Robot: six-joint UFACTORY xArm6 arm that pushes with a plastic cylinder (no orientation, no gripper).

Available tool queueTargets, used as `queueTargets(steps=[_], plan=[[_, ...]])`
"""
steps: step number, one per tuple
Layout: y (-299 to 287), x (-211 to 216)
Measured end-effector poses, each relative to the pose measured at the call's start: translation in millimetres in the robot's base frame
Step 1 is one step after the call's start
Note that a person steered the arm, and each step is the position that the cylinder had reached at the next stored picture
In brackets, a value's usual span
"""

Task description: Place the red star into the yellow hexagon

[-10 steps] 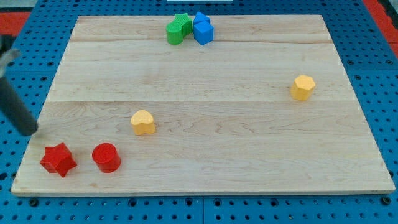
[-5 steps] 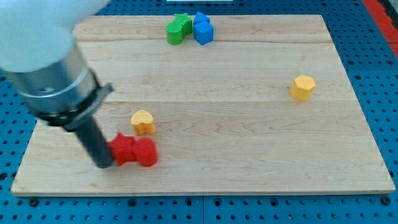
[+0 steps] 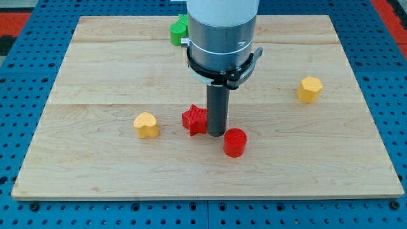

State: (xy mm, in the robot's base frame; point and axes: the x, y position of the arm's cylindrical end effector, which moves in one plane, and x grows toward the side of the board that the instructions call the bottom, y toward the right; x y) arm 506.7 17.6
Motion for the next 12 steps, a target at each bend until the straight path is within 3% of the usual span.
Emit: queueTargets(steps=[1,2,3,4,5,6,7,8,9,11,12], plan=[[-18,22],[-101,36],[-122,16],[-78,-26],[-4,-43],[5,-40],[-42,-6],[-34,63],[18,52],[38,-67],[66,-80]])
